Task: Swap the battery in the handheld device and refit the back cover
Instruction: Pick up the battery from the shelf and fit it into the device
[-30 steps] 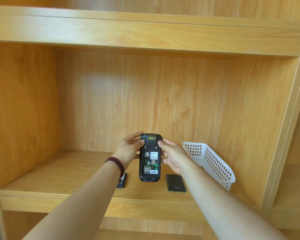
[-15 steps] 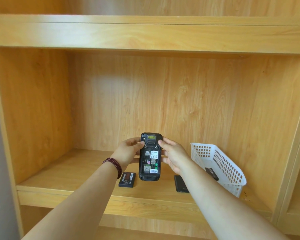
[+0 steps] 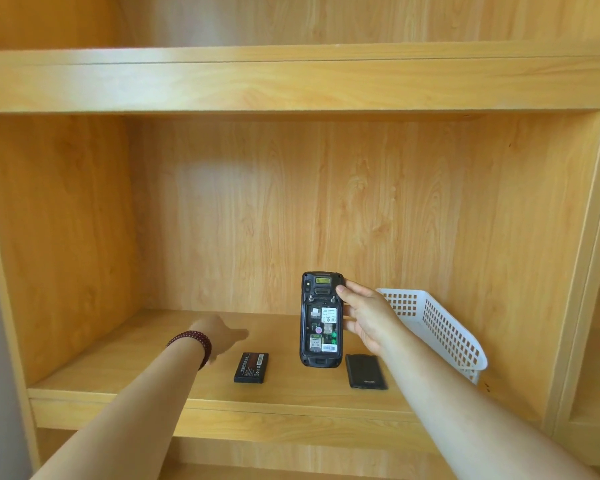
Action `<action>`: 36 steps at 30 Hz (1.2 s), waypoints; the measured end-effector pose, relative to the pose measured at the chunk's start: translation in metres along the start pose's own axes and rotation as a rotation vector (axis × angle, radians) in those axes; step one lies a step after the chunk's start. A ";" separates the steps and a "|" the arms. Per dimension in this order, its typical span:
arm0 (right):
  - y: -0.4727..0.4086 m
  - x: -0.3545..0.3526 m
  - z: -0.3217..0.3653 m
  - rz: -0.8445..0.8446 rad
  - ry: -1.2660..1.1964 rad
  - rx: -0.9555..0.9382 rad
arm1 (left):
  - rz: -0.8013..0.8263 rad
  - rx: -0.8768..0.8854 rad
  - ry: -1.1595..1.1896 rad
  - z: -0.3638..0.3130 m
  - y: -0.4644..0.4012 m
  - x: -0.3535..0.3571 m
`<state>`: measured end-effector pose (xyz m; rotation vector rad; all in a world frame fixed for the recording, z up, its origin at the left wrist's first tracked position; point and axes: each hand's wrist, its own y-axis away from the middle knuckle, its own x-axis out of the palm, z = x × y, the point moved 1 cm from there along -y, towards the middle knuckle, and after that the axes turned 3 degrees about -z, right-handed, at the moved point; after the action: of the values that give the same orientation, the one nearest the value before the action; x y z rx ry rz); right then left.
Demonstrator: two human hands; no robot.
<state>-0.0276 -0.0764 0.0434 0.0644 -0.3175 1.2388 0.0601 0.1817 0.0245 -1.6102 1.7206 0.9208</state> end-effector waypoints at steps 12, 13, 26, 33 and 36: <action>-0.002 -0.008 -0.002 -0.012 0.011 0.006 | 0.015 0.064 -0.372 -0.023 0.019 0.043; -0.003 -0.008 -0.003 -0.014 0.013 0.005 | 0.006 0.067 -0.394 -0.025 0.017 0.046; -0.004 -0.004 -0.007 -0.026 0.023 0.016 | -0.003 0.032 -0.348 -0.034 0.012 0.050; -0.002 -0.001 -0.005 -0.032 0.028 0.005 | 0.150 0.020 0.013 -0.025 0.006 0.033; -0.002 -0.002 -0.005 -0.043 0.023 0.004 | 0.115 -0.017 0.380 -0.022 0.011 0.026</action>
<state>-0.0251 -0.0774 0.0387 0.0597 -0.2920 1.1969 0.0474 0.1492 0.0171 -1.8008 2.0839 0.7136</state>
